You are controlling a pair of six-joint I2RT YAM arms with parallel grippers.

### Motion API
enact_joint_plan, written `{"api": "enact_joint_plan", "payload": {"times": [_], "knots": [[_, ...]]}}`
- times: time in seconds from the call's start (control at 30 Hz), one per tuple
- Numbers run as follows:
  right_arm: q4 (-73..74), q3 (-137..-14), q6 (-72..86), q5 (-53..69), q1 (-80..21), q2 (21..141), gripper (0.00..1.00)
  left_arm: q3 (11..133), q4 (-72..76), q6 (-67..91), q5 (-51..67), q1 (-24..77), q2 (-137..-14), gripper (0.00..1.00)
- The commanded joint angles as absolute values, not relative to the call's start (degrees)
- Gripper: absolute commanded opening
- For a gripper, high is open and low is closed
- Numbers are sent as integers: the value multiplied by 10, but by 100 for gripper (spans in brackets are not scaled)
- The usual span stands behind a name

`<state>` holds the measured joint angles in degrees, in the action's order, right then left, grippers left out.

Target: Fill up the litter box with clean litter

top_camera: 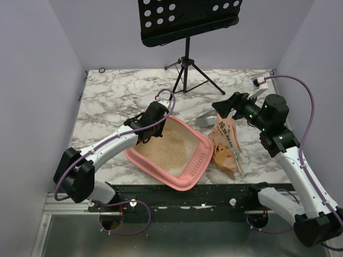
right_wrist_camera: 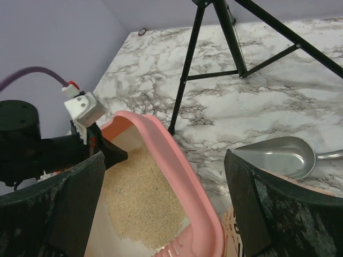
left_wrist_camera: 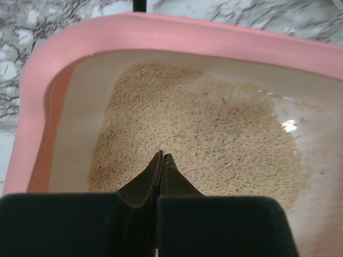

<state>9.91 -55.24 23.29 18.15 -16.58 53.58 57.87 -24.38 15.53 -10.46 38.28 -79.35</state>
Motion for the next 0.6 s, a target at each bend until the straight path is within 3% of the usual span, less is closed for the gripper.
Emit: {"api": "enact_joint_plan", "payload": {"times": [0.0,0.27,0.57], "knots": [[96,-559,248,211,-171,532,99,600,-300,146,-182,382,-834,0],[87,-548,263,229,-172,537,98,599,-309,129,-221,381,-895,0],[63,-527,282,253,-174,535,98,596,-276,88,-346,366,-934,0]]}}
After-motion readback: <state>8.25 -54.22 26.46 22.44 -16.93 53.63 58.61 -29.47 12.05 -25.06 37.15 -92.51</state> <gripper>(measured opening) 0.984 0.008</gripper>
